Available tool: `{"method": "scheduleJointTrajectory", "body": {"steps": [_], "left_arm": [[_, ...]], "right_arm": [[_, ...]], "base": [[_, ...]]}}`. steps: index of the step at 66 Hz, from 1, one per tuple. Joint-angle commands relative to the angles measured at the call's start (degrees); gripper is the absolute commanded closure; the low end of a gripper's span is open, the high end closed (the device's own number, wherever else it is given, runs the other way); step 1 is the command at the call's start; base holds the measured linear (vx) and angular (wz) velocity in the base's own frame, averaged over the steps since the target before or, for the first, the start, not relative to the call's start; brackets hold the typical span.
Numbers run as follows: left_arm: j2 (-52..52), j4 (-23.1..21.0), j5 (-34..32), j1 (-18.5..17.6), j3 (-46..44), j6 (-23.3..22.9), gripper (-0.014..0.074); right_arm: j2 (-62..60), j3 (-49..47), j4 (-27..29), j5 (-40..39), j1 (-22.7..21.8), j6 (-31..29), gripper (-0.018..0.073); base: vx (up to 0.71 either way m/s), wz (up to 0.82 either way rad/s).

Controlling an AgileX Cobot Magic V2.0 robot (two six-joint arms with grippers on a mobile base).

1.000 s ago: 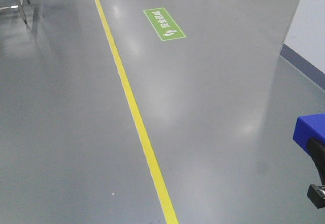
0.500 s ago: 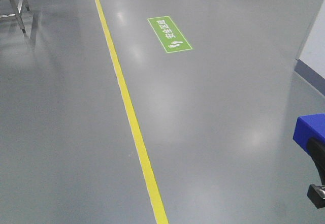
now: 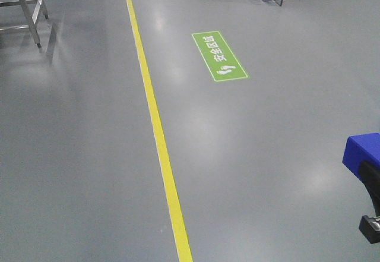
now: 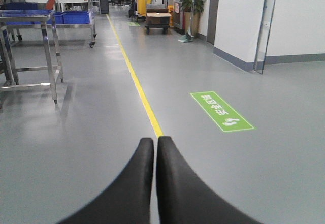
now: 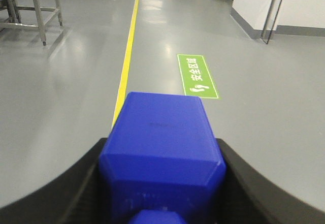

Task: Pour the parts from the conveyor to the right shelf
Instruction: 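Drive away from the conveyor holding the block in the right gripper, then drive along the yellow floor line toward the blue bin shelves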

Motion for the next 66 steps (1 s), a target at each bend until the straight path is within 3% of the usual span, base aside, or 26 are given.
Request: {"method": "scheduleJointTrajectory", "body": {"steps": [1, 66], "left_arm": [[0.9, -0.45, -4.5, 0.13, -1.12, -0.49, 0.0602], [0.9, -0.45, -4.5, 0.13, -1.12, -0.49, 0.0602]], "right_arm": [[0.34, -1.64, -0.1, -4.64, -0.19, -0.24, 0.0564], [0.34, -1.64, -0.1, -4.39, -0.19, -0.24, 0.0564]], "base": [[0.61, 0.14], [0.69, 0.11]]}}
